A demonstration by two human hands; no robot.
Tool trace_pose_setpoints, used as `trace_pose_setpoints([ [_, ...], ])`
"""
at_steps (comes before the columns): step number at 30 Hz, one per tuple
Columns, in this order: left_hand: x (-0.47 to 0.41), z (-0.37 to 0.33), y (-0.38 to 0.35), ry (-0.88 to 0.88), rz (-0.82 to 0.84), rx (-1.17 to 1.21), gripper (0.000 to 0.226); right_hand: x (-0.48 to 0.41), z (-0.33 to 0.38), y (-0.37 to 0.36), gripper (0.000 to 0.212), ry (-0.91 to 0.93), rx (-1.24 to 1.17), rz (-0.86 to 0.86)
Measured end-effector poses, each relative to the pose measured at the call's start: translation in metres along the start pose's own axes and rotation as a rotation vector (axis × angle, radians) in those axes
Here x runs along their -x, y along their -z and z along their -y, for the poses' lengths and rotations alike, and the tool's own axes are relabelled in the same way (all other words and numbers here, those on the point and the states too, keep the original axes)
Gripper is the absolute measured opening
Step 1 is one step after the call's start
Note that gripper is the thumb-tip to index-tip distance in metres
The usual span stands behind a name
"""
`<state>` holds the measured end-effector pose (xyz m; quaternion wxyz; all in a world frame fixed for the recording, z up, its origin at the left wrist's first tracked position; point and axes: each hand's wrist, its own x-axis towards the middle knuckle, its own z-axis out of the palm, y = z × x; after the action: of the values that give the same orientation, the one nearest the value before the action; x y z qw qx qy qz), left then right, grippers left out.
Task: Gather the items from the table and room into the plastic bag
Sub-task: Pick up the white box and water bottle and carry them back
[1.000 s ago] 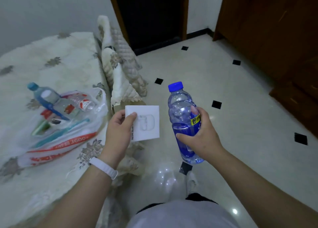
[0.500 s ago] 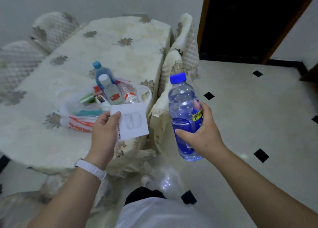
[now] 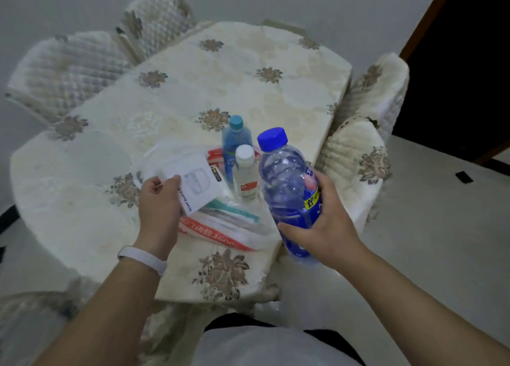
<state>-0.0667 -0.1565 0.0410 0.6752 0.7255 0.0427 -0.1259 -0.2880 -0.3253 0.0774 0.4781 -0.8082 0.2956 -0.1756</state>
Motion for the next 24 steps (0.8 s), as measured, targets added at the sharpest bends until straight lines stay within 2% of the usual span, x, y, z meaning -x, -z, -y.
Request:
trace_pose_setpoints([
  [8, -0.063, 0.011, -0.022, 0.049, 0.007, -0.114, 0.022, -0.064, 0.021, -0.059, 0.095, 0.066, 0.028, 0.179],
  [13, -0.080, 0.024, -0.019, 0.102, 0.046, -0.281, 0.018, -0.083, 0.012, -0.098, 0.100, 0.110, 0.205, 0.293],
  [16, -0.078, 0.025, -0.006, 0.026, -0.010, -0.446, 0.020, -0.088, 0.014, -0.120, 0.106, 0.181, 0.384, 0.270],
  [20, -0.074, 0.031, 0.017, -0.167, -0.087, -0.568, 0.021, -0.095, 0.012, -0.142, 0.109, 0.234, 0.579, 0.255],
  [21, -0.076, 0.037, 0.024, -0.193, -0.122, -0.620, 0.025, -0.096, 0.012, -0.146, 0.109, 0.227, 0.602, 0.268],
  [24, -0.089, 0.054, 0.041, -0.153, -0.161, -0.693, 0.059, -0.096, 0.009, -0.156, 0.105, 0.211, 0.657, 0.297],
])
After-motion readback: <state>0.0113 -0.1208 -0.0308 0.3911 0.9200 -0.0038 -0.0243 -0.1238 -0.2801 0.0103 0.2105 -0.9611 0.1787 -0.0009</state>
